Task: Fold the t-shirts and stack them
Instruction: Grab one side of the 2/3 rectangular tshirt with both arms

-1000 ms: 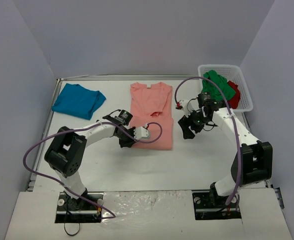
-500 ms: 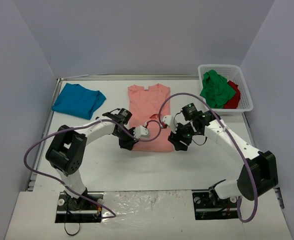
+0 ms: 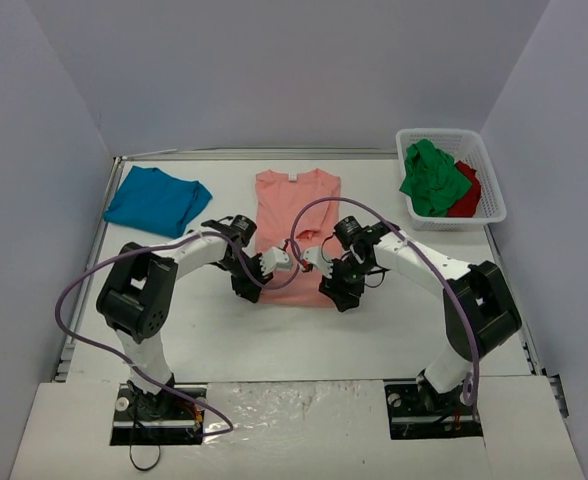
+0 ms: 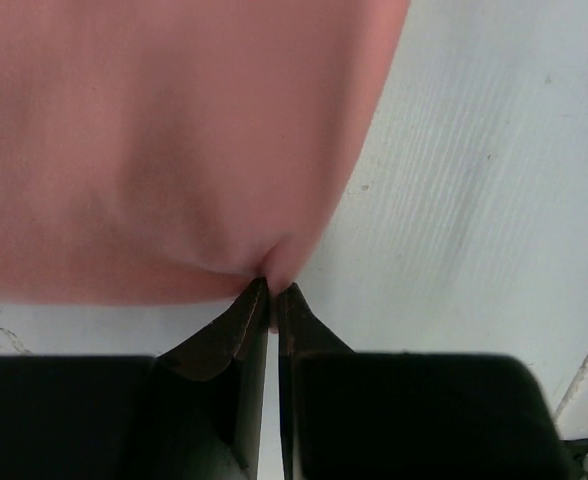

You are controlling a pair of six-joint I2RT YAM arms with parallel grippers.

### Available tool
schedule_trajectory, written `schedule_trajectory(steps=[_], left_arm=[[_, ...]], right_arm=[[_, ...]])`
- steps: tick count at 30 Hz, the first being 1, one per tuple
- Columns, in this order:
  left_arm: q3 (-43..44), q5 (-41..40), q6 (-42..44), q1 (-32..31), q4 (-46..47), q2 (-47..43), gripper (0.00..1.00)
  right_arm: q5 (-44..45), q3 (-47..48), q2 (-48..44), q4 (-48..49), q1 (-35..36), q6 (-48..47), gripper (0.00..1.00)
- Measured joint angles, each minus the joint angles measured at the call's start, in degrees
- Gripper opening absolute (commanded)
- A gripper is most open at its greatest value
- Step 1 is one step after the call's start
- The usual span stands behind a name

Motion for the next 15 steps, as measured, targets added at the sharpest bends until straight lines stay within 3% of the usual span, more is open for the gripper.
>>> schedule_trajectory(steps=[7, 12, 15], left_arm=[[2.69, 5.33, 1.7, 1.62, -5.49, 2.49, 0.02], [4.7, 7.65, 3.17, 1.77, -8.48, 4.35, 0.02], [5.4, 8.55, 4.11, 1.81, -9.49, 5.4, 0.02]], right_arm=[[-0.52, 1.6, 1.16, 0.92, 0.0, 0.28, 0.44], [-0.94, 1.62, 1.11, 0.94, 0.07, 0.94, 0.35], [-0.85, 1.6, 1.14, 0.92, 0.57, 1.6, 0.34]])
